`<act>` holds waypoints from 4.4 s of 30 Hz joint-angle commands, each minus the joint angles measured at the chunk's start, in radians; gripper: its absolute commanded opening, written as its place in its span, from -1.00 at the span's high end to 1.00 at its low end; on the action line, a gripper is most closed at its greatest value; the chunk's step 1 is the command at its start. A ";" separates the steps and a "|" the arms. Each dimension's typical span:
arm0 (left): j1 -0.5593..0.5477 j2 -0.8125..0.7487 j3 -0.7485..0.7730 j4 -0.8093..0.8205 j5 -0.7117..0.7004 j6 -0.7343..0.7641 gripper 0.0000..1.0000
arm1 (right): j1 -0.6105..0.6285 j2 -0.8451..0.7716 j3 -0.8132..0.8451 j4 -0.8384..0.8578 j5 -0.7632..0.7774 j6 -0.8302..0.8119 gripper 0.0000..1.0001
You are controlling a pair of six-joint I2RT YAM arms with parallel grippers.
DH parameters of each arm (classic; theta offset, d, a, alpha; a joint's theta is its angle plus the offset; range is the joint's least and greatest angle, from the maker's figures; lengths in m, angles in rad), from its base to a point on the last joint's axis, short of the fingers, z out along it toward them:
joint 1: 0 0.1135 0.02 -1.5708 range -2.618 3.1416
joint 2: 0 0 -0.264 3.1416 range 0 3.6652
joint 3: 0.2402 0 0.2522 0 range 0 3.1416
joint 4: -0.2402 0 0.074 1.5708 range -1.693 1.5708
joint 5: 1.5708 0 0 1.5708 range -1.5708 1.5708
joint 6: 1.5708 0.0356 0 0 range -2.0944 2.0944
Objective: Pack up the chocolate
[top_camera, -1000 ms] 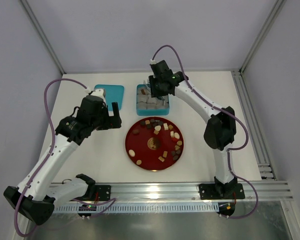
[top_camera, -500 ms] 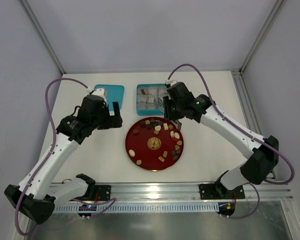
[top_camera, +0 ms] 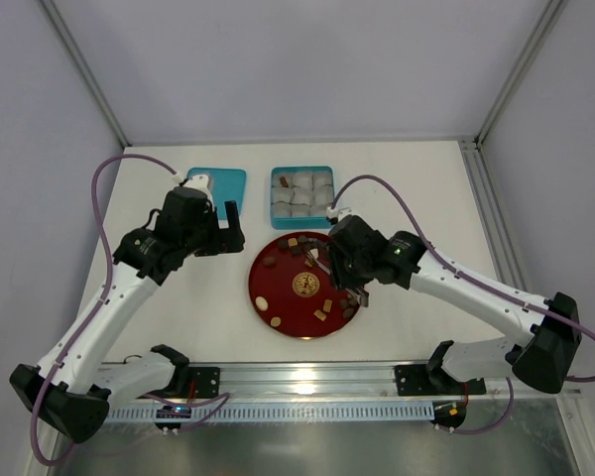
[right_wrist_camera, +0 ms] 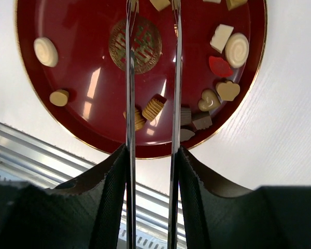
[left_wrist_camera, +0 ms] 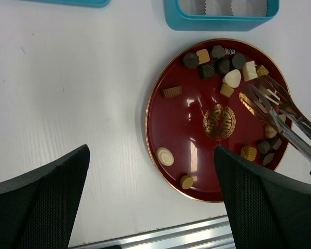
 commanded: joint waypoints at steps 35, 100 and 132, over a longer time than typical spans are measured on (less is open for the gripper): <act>0.005 -0.013 0.008 0.011 -0.015 -0.010 -0.99 | 0.006 0.142 -0.026 0.089 -0.003 -0.059 0.07; 0.005 -0.034 -0.014 0.014 -0.017 -0.018 -0.99 | 0.023 0.131 0.076 -0.032 0.014 -0.065 0.33; 0.005 -0.033 -0.012 0.014 -0.014 -0.022 -0.99 | 0.023 0.140 0.030 -0.024 -0.065 -0.067 0.30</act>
